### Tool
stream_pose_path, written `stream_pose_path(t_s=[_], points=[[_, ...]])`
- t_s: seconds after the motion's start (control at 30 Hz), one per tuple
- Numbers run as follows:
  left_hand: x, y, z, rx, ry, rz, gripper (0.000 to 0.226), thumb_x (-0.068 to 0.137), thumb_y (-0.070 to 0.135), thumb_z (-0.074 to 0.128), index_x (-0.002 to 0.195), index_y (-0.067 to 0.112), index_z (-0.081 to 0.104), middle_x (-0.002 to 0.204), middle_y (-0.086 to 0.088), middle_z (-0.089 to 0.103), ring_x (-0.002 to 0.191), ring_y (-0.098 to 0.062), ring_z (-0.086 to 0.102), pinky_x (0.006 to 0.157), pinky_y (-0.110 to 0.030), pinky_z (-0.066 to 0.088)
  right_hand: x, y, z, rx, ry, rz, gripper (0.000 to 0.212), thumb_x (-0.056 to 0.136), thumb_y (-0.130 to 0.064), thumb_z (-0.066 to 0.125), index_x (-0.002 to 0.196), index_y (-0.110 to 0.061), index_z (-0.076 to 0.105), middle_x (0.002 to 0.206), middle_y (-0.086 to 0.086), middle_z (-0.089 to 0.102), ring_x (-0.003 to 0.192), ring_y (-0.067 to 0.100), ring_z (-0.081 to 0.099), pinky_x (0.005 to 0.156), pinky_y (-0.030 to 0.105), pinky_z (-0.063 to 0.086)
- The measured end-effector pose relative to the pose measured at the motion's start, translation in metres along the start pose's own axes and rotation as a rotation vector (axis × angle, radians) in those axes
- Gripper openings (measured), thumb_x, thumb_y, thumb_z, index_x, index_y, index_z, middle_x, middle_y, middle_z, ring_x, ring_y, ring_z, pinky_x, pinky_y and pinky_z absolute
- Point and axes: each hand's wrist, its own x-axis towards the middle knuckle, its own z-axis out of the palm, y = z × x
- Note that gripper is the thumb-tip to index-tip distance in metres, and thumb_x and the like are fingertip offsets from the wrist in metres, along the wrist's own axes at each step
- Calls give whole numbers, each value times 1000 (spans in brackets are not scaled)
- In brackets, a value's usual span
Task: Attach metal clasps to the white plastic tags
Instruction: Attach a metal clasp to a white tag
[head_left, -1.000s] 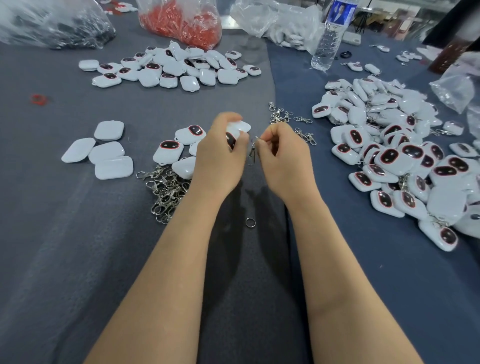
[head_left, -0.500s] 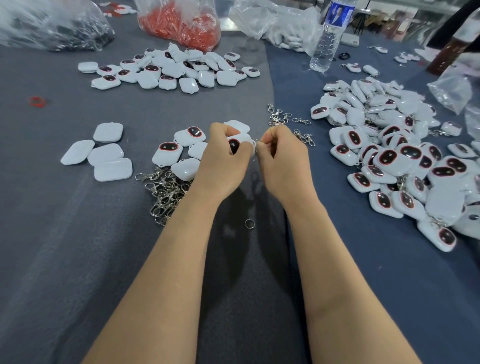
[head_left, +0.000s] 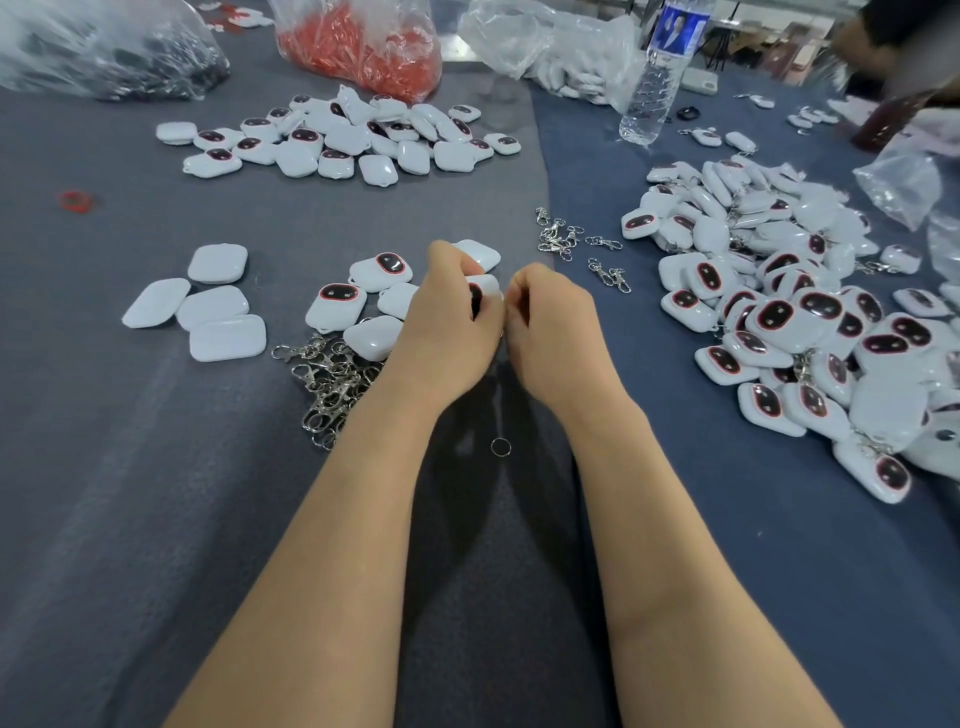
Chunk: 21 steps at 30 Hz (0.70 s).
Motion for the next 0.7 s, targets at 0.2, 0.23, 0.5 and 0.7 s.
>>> stream_pose_path(t_s=[0.2,0.23,0.5,0.7], points=[[6,9,-4,-643,-32,-289,9,90,7,43,89,15,44,65,3,46,42,-7,36,46,-23,28,-2,-4,-4,328,229,-96,16,88,-1,53,84,-16,48,83,4,56,74,17,48,65,22,39],[7,10,-5,-804,-68,-349,12,91,5,40,83,14,43,61,4,42,39,-6,32,44,-21,26,-2,-5,-4,379,241,-97,17,89,-2,54,85,-18,49,81,0,56,71,13,48,64,17,39],[9,9,-9,-1436,-247,-614,8,94,7,34,101,11,35,63,3,32,37,-4,27,39,-15,30,1,-9,-2,546,272,-5,10,90,-8,60,85,-16,64,71,-14,59,62,-4,52,63,7,40],[5,11,-12,-528,-14,-382,8,90,8,44,96,13,45,73,0,45,51,-7,38,47,-19,30,-1,-6,-2,113,189,-77,11,91,-8,53,85,-8,62,73,-1,58,73,22,53,68,31,42]])
